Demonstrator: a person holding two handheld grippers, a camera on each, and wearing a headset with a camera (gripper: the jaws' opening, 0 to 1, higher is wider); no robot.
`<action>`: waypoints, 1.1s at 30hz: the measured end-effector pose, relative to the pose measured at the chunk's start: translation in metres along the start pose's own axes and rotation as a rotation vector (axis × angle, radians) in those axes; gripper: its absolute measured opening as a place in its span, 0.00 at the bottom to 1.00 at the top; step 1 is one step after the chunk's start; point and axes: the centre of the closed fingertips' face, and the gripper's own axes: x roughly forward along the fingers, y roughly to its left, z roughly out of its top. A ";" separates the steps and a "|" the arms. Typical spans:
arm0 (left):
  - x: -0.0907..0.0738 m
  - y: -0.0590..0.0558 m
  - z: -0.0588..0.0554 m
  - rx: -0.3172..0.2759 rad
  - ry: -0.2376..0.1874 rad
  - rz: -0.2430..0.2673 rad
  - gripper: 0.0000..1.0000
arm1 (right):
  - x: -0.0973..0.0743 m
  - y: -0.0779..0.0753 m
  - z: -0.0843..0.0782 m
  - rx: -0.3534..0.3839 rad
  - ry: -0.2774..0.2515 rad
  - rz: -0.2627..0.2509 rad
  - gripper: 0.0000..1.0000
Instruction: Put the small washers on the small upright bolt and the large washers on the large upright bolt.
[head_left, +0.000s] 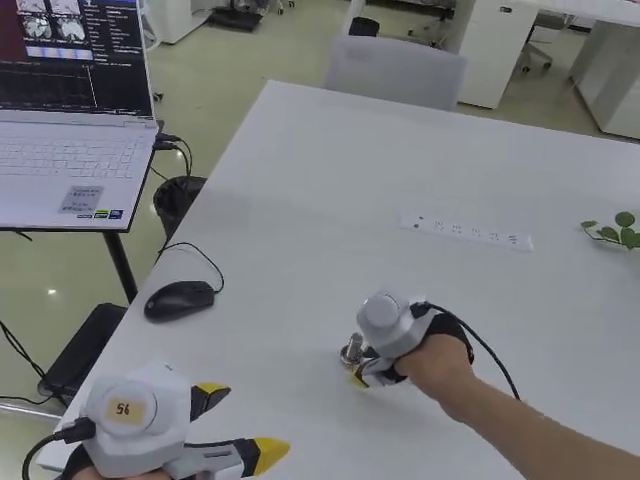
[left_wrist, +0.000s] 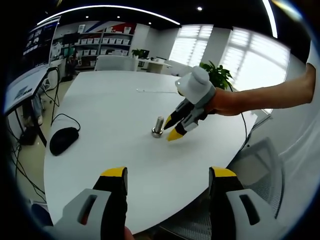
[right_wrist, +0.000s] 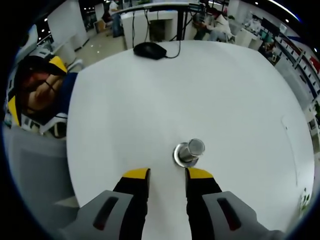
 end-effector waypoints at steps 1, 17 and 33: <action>0.001 -0.001 0.001 0.004 0.001 -0.002 0.65 | -0.002 0.005 -0.001 -0.002 -0.009 0.006 0.31; 0.015 -0.013 -0.001 0.054 0.028 -0.044 0.65 | -0.043 0.055 -0.081 0.152 -0.151 0.015 0.34; 0.032 -0.020 0.001 0.116 0.069 -0.073 0.65 | -0.087 0.029 -0.136 0.395 -0.321 -0.100 0.50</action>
